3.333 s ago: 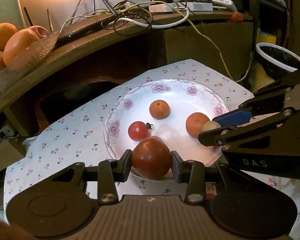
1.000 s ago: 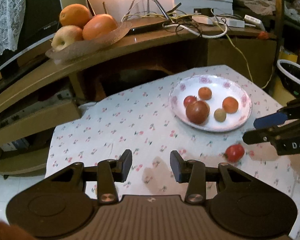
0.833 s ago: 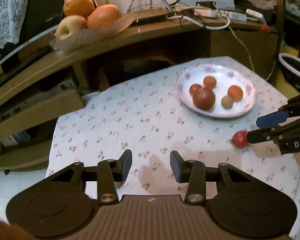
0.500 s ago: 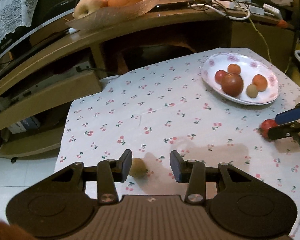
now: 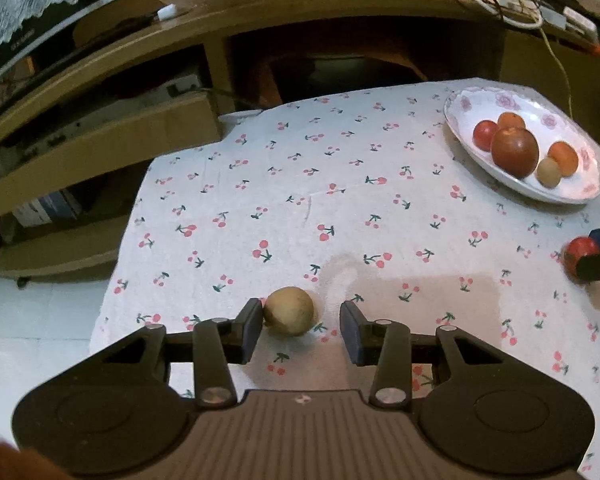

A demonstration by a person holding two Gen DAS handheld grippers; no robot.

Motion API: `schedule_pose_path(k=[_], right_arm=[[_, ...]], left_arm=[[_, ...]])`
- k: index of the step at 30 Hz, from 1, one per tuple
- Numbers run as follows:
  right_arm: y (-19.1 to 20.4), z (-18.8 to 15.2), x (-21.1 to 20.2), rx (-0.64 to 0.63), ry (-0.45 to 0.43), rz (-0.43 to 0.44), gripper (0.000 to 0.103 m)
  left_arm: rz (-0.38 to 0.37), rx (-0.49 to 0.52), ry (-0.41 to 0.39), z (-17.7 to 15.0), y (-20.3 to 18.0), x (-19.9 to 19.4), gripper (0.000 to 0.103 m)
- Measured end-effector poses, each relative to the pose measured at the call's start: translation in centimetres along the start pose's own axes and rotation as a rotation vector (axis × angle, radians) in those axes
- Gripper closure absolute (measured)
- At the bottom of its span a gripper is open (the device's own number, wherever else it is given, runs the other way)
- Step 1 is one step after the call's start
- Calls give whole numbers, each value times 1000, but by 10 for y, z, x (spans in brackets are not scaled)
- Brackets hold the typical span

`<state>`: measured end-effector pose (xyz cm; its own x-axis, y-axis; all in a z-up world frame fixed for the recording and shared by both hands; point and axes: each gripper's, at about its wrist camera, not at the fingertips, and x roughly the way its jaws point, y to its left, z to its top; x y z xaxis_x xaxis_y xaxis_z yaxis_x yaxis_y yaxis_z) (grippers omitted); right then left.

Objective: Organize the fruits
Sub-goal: 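Move the left tool to a tan kiwi while the right tool approaches the red tomato, then close the left tool on the tan kiwi while the right tool grasps the red tomato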

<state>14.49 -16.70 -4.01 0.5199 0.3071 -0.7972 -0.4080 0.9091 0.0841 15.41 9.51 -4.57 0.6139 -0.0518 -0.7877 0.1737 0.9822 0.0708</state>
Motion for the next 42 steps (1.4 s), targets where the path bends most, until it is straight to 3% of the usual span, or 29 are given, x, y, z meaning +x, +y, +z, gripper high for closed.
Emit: schedule_pose_path(k=[6,15,30,35,37,42], right_arm=[[-5,2,-2,7,-6,0,65],[-11,0,-8,-15,-3,17,66],[-5,-2,0,-103,4,49,58],[-3,-3,7,-98,24,36,58],[-1,-3,8,-103,17,25,65],[-3,-1,8,-82,18,14,67]], left_arm=[[-47,57,0,1,-16,-2,70],[-173,158,7,-4,-53,-11,70],[-200,194,8,-5,-65,-13,62],[-206,197,3,-6,-67,-14,62],[-207,195,3,-5,-67,-14,62],[-213,176,-13,1,-68,-14,65]])
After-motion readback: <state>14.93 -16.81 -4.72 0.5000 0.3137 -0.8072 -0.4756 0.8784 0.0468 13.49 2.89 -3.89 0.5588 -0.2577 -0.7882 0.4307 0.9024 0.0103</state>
